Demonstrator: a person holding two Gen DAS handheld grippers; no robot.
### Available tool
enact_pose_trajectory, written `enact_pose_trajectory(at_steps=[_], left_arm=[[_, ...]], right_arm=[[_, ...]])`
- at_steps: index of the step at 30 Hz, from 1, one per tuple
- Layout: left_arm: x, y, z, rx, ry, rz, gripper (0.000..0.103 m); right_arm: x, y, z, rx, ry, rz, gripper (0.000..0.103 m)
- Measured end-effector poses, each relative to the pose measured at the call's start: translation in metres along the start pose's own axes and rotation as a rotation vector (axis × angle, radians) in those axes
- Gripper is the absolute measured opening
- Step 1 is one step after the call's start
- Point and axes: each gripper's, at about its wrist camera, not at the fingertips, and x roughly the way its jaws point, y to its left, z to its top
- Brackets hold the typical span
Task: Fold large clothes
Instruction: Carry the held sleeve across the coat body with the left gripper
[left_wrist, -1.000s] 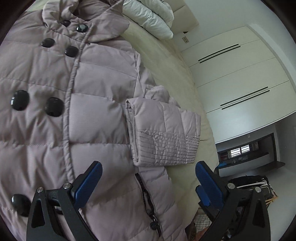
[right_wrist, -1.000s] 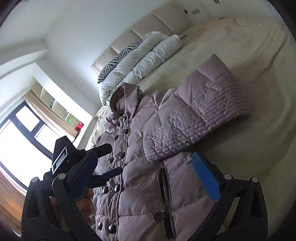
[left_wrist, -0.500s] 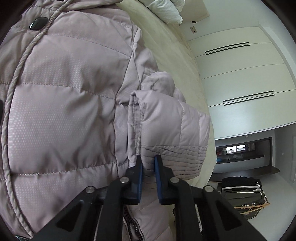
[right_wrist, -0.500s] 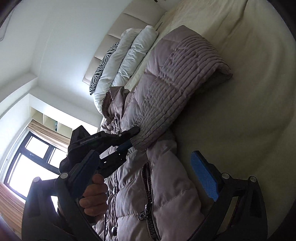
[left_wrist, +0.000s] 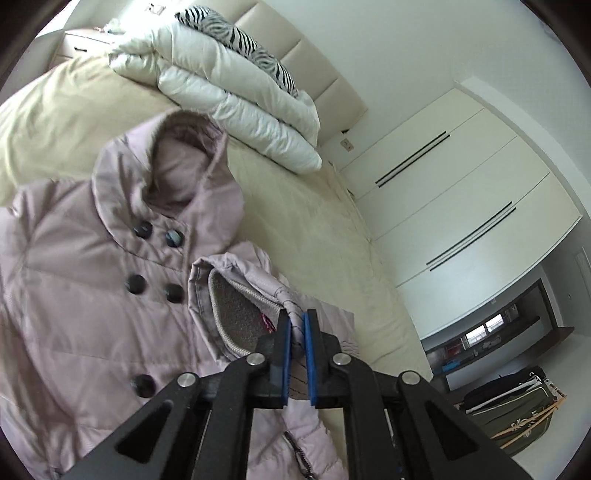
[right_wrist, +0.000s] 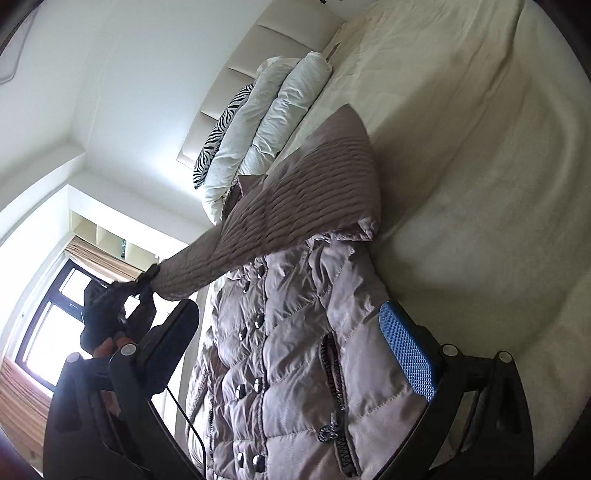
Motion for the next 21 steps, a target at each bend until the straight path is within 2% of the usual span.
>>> enact_pose_trajectory(at_steps=[3, 8, 12, 16, 18, 21], left_arm=[[-0.038, 0.031, 0.016, -0.011, -0.063, 0.062, 0.008], [-0.079, 0.097, 0.029, -0.1, -0.129, 0.123, 0.008], [-0.091, 0.147, 0.03, -0.18, -0.165, 0.146, 0.007], [-0.093, 0.179, 0.018, -0.222, -0.154, 0.173, 0.007], [-0.089, 0.194, 0.013, -0.248, -0.146, 0.183, 0.007], [-0.085, 0.213, 0.009, -0.282, -0.145, 0.193, 0.007]], right_arm=[[0.015, 0.01, 0.008, 0.052, 0.01, 0.051, 0.1], [0.068, 0.019, 0.013, 0.166, 0.085, 0.076, 0.1], [0.116, 0.016, 0.009, 0.304, 0.138, 0.143, 0.1], [0.157, 0.007, 0.01, 0.406, 0.13, 0.199, 0.1], [0.181, 0.001, 0.012, 0.449, 0.14, 0.202, 0.1], [0.209, -0.004, 0.019, 0.45, 0.148, 0.151, 0.1]])
